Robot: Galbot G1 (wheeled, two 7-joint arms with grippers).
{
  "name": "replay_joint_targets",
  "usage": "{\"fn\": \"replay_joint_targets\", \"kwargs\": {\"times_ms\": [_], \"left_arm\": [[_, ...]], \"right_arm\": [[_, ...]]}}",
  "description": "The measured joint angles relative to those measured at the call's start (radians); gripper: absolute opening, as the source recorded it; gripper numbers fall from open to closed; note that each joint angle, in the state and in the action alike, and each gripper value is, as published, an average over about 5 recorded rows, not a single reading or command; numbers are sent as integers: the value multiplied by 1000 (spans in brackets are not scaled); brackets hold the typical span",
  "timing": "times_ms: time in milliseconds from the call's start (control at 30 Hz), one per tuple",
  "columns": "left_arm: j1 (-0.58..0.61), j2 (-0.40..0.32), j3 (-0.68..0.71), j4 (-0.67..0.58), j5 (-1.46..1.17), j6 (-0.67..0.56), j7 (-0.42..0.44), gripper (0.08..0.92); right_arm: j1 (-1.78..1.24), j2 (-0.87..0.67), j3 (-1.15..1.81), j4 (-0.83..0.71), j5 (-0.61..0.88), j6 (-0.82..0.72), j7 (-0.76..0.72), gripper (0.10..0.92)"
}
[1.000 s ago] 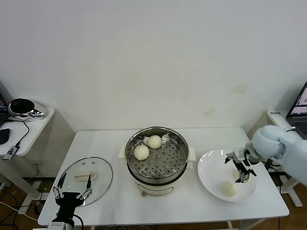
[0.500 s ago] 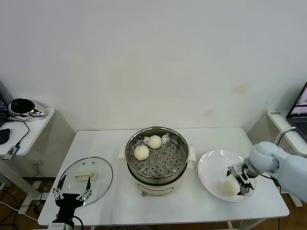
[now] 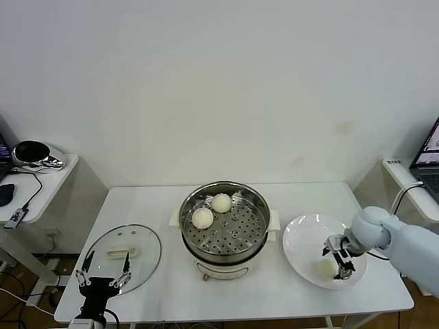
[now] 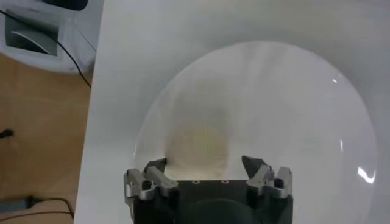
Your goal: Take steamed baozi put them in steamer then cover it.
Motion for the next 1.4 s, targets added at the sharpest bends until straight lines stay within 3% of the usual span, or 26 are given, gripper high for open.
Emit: {"fn": "replay_joint_targets", "kwargs": {"times_ms": [367, 967, 1400], "left_arm": [[-2, -2, 3, 0, 1, 0, 0, 823], [-9, 15, 16, -10, -2, 0, 2, 823], [-17, 15, 7, -8, -9, 3, 2, 823]], "right_arm": [[18, 5, 1, -10, 18, 0, -4, 444], [359, -16, -111, 24, 174, 12, -79, 450], [717, 201, -278, -9, 329, 84, -93, 477]]}}
